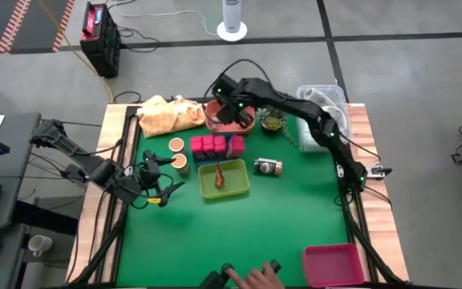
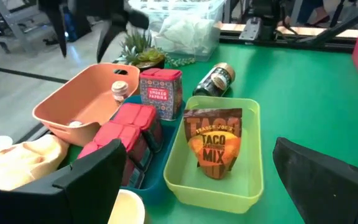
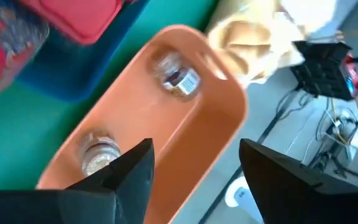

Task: Sort spices by type
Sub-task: Put the brown seasoning bottle into the orange bin

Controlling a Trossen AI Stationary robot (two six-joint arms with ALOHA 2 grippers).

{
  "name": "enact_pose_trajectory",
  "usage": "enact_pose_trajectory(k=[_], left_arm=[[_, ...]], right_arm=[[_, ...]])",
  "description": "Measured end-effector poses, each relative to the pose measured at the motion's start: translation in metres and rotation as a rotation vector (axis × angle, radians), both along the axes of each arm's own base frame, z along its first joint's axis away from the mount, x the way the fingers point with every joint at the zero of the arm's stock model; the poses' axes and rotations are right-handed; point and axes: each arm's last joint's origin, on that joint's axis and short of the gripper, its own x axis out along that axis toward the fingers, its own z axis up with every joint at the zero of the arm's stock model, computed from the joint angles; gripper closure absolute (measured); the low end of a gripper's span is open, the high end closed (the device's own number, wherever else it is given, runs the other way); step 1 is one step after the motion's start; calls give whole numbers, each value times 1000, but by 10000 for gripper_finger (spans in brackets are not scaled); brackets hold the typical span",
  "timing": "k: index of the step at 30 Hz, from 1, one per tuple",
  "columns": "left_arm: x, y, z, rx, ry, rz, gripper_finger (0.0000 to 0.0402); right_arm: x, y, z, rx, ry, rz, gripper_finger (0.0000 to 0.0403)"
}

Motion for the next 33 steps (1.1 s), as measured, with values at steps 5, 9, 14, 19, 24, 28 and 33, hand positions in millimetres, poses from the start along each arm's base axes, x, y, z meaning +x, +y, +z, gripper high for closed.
enact_pose_trajectory(k=[5, 9, 14, 19, 24, 28, 33], left_arm=[[2, 5, -1, 9, 12, 34, 13], [3, 10, -2, 13, 25, 49, 13], [7, 19, -2, -30, 65, 40, 13], [5, 23, 4, -36, 100, 53, 13], [3, 28, 6, 35, 108, 107, 13], [4, 33, 3, 60, 147, 136, 13], [8, 39, -6, 109, 154, 143, 13]], right_arm=[[-11, 19, 34, 48, -100, -65, 141], [-16, 39, 48, 221, -164, -43, 158], [-16, 61, 47, 312, -124, -20, 189], [-18, 53, 48, 332, -142, -123, 231], [-21, 5, 45, 453, -294, -208, 253], [-16, -21, 17, 479, -272, -291, 239], [-9, -32, 16, 493, -369, -334, 182]])
